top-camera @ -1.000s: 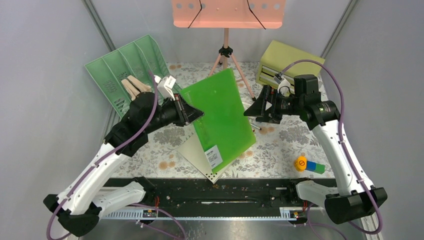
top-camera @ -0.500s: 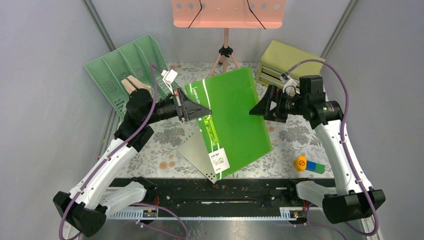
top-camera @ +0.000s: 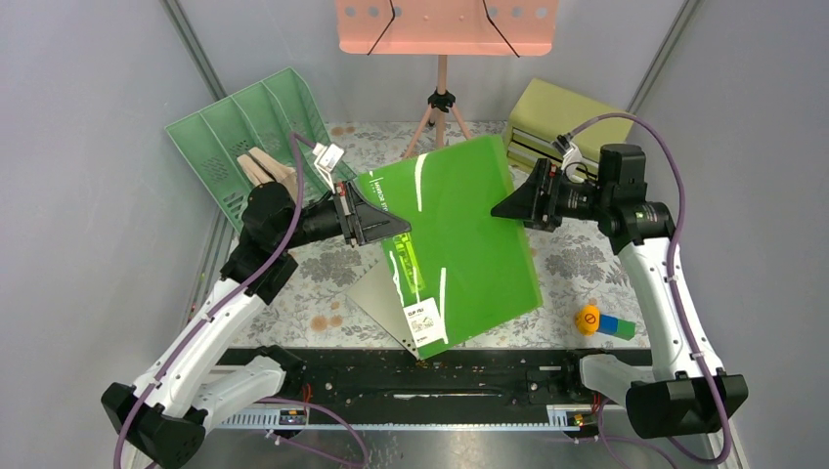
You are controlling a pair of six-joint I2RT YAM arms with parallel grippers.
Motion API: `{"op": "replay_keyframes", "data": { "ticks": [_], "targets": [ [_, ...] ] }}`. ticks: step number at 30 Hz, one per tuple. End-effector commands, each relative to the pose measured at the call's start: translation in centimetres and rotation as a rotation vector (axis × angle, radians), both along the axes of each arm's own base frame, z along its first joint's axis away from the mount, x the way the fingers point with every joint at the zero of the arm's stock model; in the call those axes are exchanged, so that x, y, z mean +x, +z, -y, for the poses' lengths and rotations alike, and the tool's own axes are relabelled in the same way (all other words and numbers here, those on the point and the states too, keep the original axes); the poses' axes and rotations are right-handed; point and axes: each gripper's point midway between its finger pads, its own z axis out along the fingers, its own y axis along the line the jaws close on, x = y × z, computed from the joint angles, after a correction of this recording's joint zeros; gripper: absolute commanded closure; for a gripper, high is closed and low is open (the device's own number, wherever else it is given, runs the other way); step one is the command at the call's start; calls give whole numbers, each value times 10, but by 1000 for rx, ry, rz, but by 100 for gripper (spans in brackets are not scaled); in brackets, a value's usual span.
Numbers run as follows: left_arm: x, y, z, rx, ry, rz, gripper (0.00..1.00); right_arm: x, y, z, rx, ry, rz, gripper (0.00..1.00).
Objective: Organize the desk
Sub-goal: Place the folder in the storage box.
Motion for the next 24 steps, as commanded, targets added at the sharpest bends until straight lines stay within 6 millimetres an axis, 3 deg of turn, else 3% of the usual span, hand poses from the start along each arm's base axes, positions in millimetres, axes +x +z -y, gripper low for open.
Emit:
{"op": "replay_keyframes", "data": {
  "ticks": [1, 9, 11, 13, 14, 15, 18, 21, 24],
  "targets": [
    [-12, 29, -1, -60, -52, 120, 100, -12, 30, -13, 152, 128, 93, 6],
    [7, 6, 0, 28, 5, 63, 99, -17, 58, -26, 378, 224, 115, 23],
    [11, 5, 1, 34, 12, 60, 98, -20, 64, -28, 409, 244, 105, 35],
    [14, 0, 1, 56, 21, 41, 92, -20, 66, -30, 416, 262, 104, 54],
    [15, -1, 1, 65, 25, 38, 86, -20, 67, -31, 416, 271, 101, 64],
    [17, -4, 0, 80, 35, 34, 75, -21, 69, -32, 415, 278, 100, 72],
    [24, -9, -4, 128, 83, 46, 34, -20, 72, -33, 414, 285, 105, 97],
    [35, -15, -12, 181, 161, 48, 11, -19, 74, -33, 413, 289, 106, 100],
    [45, -16, -20, 213, 218, 52, 4, -19, 74, -33, 412, 292, 110, 100]
  ]
}}
